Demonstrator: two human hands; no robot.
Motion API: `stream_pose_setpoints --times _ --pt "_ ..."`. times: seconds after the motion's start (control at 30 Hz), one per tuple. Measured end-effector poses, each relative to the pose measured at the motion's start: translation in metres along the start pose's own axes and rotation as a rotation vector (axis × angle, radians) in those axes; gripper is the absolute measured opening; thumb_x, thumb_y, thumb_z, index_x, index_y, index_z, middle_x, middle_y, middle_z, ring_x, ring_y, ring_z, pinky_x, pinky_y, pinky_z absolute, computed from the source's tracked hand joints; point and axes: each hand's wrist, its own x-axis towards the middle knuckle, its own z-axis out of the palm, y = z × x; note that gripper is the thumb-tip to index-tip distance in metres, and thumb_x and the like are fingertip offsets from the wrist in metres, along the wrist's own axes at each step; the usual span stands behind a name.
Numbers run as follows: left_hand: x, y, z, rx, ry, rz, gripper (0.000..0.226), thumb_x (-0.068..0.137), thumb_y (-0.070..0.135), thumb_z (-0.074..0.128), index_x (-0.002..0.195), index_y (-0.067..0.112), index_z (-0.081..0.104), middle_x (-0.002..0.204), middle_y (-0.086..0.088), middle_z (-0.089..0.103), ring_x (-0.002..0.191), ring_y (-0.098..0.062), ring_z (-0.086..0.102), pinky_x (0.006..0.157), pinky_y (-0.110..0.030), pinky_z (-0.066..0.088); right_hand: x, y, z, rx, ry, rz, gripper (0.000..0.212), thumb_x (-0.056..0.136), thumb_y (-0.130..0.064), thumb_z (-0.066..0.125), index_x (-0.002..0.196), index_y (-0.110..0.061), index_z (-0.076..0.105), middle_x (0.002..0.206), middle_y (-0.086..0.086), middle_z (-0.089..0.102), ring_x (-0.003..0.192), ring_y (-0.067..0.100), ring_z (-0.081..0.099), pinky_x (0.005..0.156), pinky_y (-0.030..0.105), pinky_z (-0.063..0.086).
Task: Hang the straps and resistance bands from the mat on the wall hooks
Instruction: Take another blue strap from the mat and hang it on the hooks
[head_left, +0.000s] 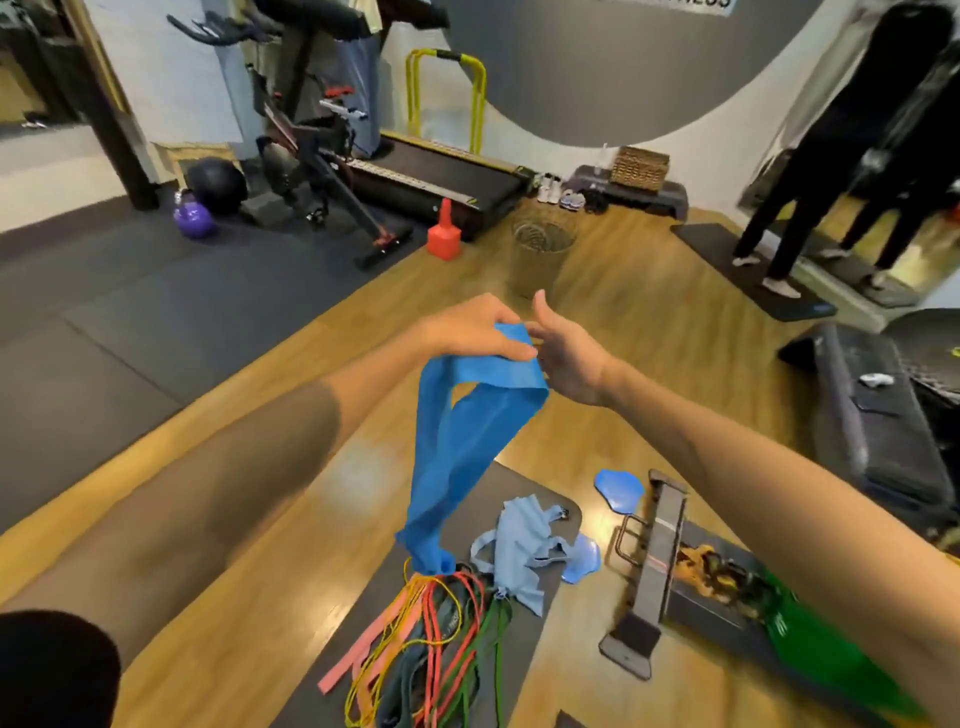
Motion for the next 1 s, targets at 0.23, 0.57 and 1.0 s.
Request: stream_pose_setpoints --times 0.23,0.57,1.0 --pt "0.026 0.056 0.063 -0.131 -0.45 -0.311 0.021 0.088 0.027 0.066 0.077 0.014 0.055 0.044 0.013 0.053 0.037 0.003 0.044 0.037 -0.01 0.028 -0.11 0.029 -0.104 0.013 0.07 -0.113 0.031 0.086 -0.027 0.064 0.096 0.003 0.063 0.083 0.006 0.067 0.072 0.017 0.064 0.066 0.025 0.051" --pt "0.109 0.187 0.202 -0.499 -0.38 -0.07 0.056 0.044 0.047 0.085 0.078 0.012 0.058 0.054 0.001 0.051 0.042 -0.01 0.047 0.041 -0.019 0.035 -0.284 0.096 -0.259 0.13 0.334 -0.018 0.048 0.084 -0.051 0.064 0.107 -0.009 0.06 0.094 0.001 0.07 0.081 0.016 0.066 0.068 0.027 0.052" --pt "0.238 0.469 0.381 0.613 -0.416 0.825 0.023 0.069 0.007 0.075 0.09 0.015 0.07 0.09 -0.004 0.069 0.088 -0.02 0.067 0.079 -0.039 0.057 -0.411 0.199 -0.382 -0.216 0.689 0.05 0.033 0.083 -0.02 0.077 0.113 -0.02 0.063 0.114 -0.004 0.069 0.102 0.009 0.066 0.084 0.026 0.052"
